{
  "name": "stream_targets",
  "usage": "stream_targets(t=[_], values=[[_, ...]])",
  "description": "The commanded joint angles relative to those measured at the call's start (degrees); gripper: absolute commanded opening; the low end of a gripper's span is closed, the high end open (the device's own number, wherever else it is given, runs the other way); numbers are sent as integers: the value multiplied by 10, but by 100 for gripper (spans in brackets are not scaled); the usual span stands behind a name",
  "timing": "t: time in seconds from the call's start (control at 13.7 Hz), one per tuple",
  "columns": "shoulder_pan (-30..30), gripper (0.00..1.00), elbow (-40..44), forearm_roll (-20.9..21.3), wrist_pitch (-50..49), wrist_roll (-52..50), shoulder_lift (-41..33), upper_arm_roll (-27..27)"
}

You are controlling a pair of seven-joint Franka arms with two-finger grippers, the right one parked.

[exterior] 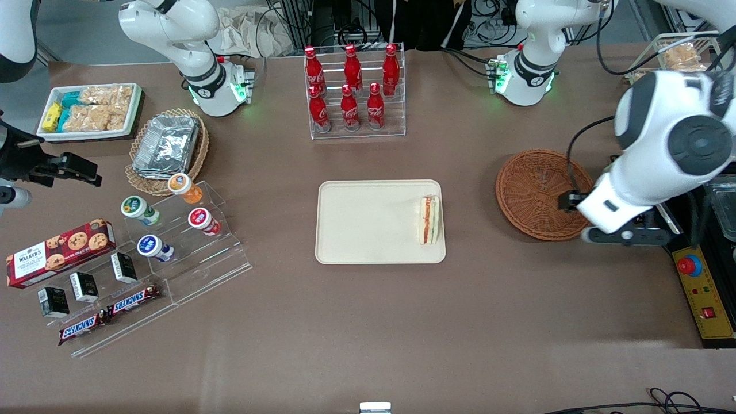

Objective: Place sandwich from basket to tray

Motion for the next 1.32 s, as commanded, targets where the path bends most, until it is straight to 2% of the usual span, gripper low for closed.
stream_targets(t=[0.0,0.22,0.37,0.51,1.24], values=[[0,100,3,-12,-6,48,-32,38],[0,100,47,-50,-9,91,-32,83],[6,100,80,-53,-30,100,-26,86],[8,100,99,-94,-39,95,-23,88],[7,100,106,-93,-40,95,-19,87]])
